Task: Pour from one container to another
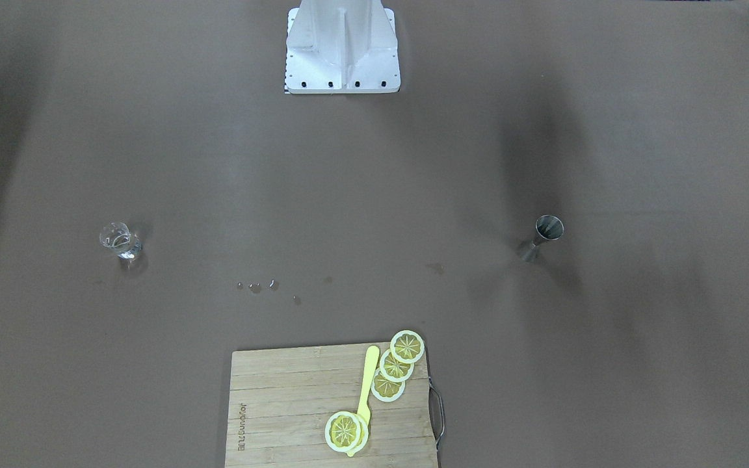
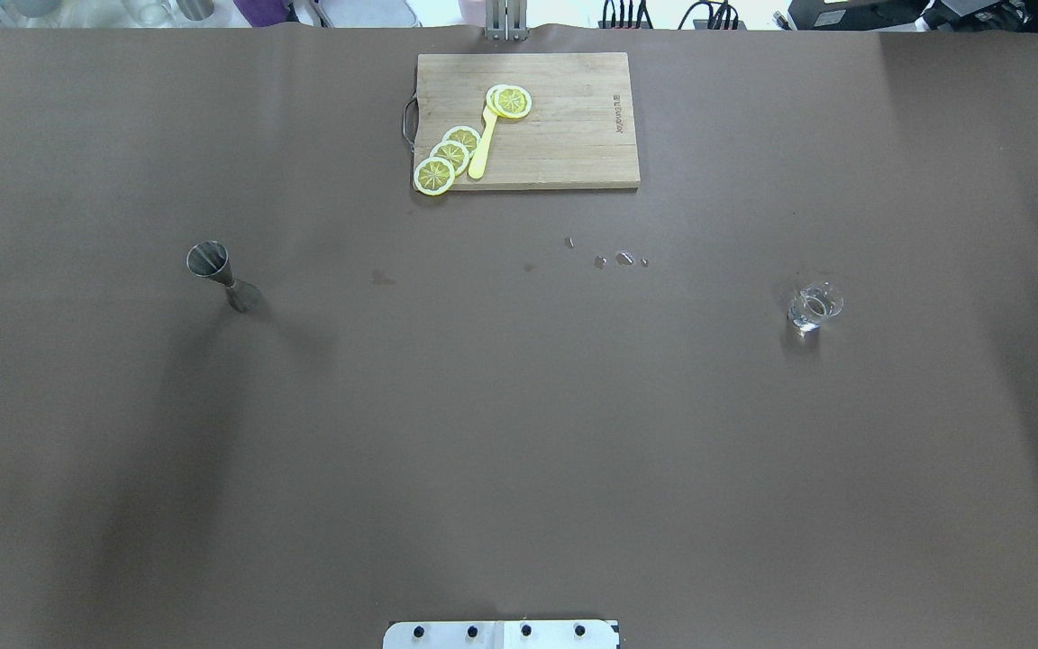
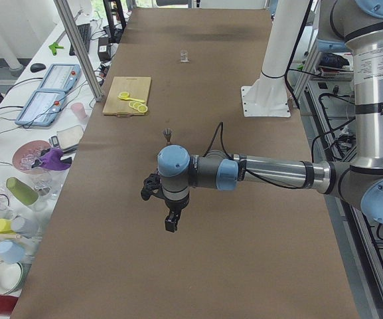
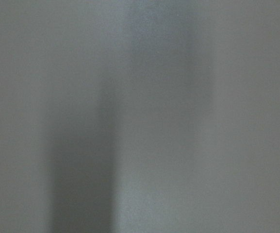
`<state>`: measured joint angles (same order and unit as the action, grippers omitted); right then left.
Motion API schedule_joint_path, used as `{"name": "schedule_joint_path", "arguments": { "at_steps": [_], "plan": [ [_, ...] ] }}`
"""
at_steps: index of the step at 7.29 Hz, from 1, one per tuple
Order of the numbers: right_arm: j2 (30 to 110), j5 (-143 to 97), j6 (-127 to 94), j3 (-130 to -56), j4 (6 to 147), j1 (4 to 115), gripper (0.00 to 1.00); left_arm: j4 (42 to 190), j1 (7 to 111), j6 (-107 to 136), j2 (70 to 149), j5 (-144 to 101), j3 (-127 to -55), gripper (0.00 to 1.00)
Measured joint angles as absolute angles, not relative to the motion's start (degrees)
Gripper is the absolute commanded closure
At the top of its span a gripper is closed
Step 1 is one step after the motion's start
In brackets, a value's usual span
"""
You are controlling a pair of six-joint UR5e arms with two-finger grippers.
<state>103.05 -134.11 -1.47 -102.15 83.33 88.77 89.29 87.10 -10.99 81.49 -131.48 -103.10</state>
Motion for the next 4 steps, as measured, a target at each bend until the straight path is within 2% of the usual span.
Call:
{"name": "schedule_joint_path", "arguments": {
  "at_steps": [4],
  "plan": [
    [102.6,-134.2,-0.6,-102.0,83.5,88.7,0.00,89.4,87.1,-10.8,81.8,-131.5,-103.1,0.01]
  ]
}}
